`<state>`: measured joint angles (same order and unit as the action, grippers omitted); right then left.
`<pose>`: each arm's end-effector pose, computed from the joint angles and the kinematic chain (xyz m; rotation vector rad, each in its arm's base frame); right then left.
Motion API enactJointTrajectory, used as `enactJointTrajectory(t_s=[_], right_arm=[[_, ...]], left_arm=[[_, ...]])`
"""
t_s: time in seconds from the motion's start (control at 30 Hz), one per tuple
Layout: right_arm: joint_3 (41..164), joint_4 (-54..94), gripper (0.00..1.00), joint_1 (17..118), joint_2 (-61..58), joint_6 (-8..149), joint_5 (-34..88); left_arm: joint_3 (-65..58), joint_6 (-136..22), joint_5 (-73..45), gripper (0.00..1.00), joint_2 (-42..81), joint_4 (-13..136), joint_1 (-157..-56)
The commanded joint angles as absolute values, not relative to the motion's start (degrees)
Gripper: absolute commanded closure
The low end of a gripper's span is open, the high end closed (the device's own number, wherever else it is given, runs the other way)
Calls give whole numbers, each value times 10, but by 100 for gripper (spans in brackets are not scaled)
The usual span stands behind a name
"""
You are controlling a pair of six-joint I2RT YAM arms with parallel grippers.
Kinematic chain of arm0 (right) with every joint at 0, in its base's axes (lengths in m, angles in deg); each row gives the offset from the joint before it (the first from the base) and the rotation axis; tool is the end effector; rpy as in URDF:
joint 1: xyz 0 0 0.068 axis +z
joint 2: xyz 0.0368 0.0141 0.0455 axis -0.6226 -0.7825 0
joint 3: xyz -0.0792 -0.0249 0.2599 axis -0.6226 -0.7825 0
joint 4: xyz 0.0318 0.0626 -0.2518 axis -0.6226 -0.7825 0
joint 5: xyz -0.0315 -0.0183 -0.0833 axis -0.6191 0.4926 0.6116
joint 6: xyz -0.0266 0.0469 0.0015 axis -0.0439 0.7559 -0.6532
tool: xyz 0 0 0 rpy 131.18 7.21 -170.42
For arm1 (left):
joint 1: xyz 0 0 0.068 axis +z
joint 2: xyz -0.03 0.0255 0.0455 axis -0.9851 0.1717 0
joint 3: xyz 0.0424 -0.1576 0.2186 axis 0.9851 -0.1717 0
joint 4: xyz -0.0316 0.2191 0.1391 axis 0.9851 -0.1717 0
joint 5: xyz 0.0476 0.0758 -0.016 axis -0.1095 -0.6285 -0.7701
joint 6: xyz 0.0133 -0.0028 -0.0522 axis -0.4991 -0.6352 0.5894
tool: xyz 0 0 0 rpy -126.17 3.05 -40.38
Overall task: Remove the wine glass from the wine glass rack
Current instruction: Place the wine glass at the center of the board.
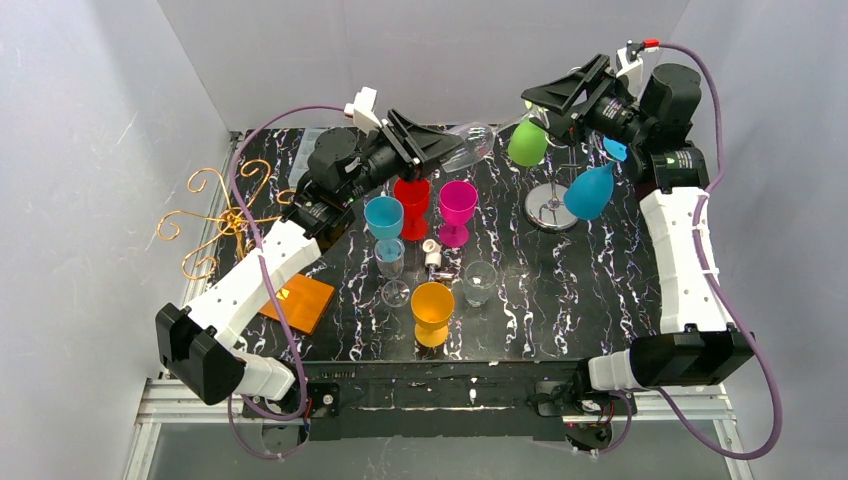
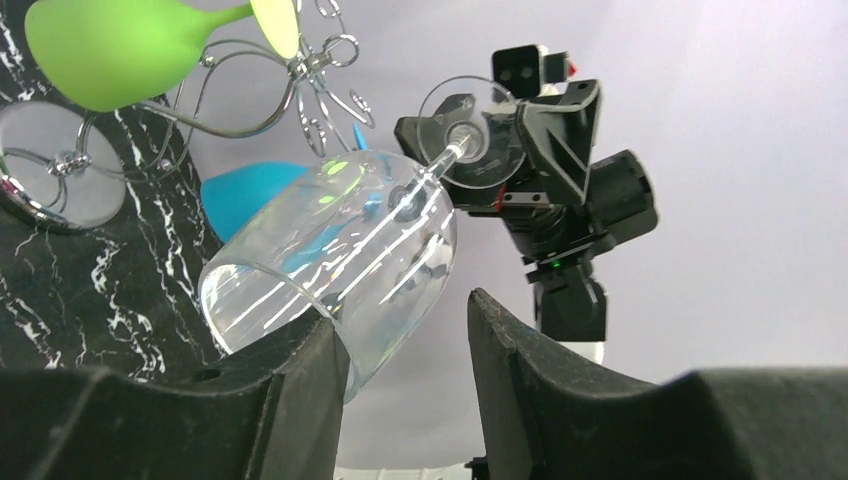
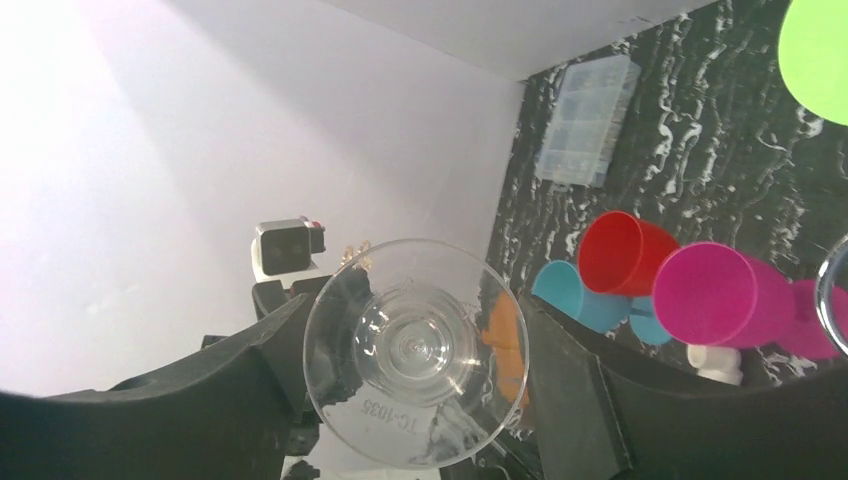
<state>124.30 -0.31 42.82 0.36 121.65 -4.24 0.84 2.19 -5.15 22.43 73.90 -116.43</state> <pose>0.2862 0.0439 0.4987 0.2729 1.7845 1.3521 0.2506 -0.1974 0.4477 -0.1805 1.5933 -1.7268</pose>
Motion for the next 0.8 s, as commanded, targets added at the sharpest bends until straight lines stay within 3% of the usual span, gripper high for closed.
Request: enactJointTrajectory(t_s=[0.0, 0.63, 0.77], right_arm=[[1199, 143, 65, 435, 40, 1285, -123], [1084, 255, 64, 435, 87, 1354, -125], [1074, 258, 63, 434, 93, 1353, -124]], left_arm=[[60, 45, -48, 60, 214, 807, -1171], [116, 46, -98, 81, 241, 835, -1204], [125, 41, -102, 95, 242, 834, -1210]])
